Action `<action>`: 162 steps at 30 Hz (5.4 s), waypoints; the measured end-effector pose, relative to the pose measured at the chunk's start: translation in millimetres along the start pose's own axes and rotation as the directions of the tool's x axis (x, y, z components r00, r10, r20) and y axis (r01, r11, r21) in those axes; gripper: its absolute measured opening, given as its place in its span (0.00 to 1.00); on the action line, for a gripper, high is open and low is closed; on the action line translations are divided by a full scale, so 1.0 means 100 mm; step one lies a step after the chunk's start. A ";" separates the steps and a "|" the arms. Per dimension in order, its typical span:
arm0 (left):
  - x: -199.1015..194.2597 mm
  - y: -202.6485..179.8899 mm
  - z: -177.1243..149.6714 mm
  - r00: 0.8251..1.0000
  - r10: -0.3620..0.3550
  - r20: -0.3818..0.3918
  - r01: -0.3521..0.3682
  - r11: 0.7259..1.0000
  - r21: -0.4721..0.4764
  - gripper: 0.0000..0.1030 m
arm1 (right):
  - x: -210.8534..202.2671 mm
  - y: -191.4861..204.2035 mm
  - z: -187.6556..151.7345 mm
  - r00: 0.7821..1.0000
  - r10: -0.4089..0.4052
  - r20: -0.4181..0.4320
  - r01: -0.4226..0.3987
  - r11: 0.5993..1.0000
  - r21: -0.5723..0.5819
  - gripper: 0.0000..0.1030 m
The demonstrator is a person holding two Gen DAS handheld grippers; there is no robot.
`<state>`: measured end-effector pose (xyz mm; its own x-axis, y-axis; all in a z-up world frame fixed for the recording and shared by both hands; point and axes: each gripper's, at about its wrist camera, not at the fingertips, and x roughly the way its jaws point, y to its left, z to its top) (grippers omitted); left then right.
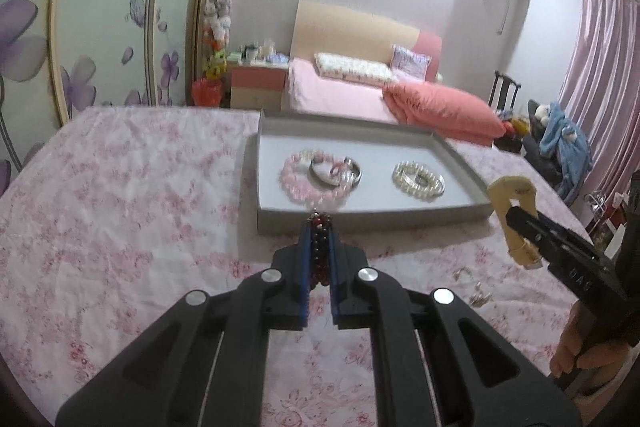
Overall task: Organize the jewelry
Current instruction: 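Carry the red bracelet over the tray with left while right carries the yellow watch, then open left to drop the red bracelet in the tray while right drops the watch, then grasp another loose pearl with left while right grasps the silver chain earring, then carry the pearl over the tray with left while right carries the silver earring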
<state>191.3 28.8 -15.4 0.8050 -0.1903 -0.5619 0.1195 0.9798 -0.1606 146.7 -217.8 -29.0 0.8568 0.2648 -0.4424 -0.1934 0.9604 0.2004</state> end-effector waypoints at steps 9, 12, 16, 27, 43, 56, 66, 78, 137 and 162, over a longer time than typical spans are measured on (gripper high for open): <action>-0.30 -0.27 0.04 0.987 0.061 0.150 -0.070 0.996 0.058 0.08 | -0.22 0.07 0.03 0.986 -0.032 0.164 0.041 0.998 -0.052 0.33; -0.37 -0.33 0.08 0.975 0.090 0.204 -0.105 0.992 0.068 0.08 | -0.31 0.05 0.04 0.970 -0.058 0.235 0.074 0.995 -0.060 0.33; -0.42 -0.44 0.10 0.960 0.115 0.255 -0.140 0.986 0.086 0.08 | -0.39 0.06 0.06 0.948 -0.093 0.304 0.122 0.990 -0.077 0.33; -0.34 -0.55 0.16 0.959 0.104 0.262 -0.129 0.988 0.081 0.08 | -0.36 0.17 0.10 0.910 -0.118 0.397 0.180 0.976 -0.123 0.33; -0.17 -0.55 0.20 0.964 0.109 0.243 -0.135 0.987 0.092 0.08 | -0.28 0.18 0.17 0.896 -0.115 0.430 0.187 0.974 -0.130 0.33; 0.06 -0.57 0.25 0.964 0.125 0.236 -0.154 0.982 0.111 0.08 | -0.16 0.12 0.24 0.898 -0.107 0.427 0.175 0.977 -0.122 0.33; 0.59 -0.53 0.58 0.984 0.071 0.164 -0.087 0.992 0.092 0.08 | 0.54 -0.22 0.49 0.970 -0.105 0.219 0.120 0.991 -0.055 0.33; 1.47 -0.57 0.73 1.000 0.019 0.007 -0.019 0.996 0.082 0.09 | 1.56 -0.38 0.55 0.985 0.001 -0.174 0.005 0.999 0.033 0.43; 0.55 -0.71 -0.66 0.952 0.055 -0.300 0.028 0.964 0.265 0.15 | -0.09 -0.47 -0.36 0.965 0.090 -0.245 -0.073 0.994 0.080 0.57; 0.53 0.03 -0.46 0.950 0.131 -0.283 -0.104 0.989 0.109 0.16 | 0.05 -0.20 -0.28 0.962 0.023 -0.272 -0.044 0.997 -0.069 0.06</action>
<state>208.1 18.3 -82.9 0.6160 -0.0698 -0.7847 0.0979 0.9951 -0.0116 141.5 -233.2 -60.1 0.6896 0.3008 -0.6588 -0.2630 0.9516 0.1592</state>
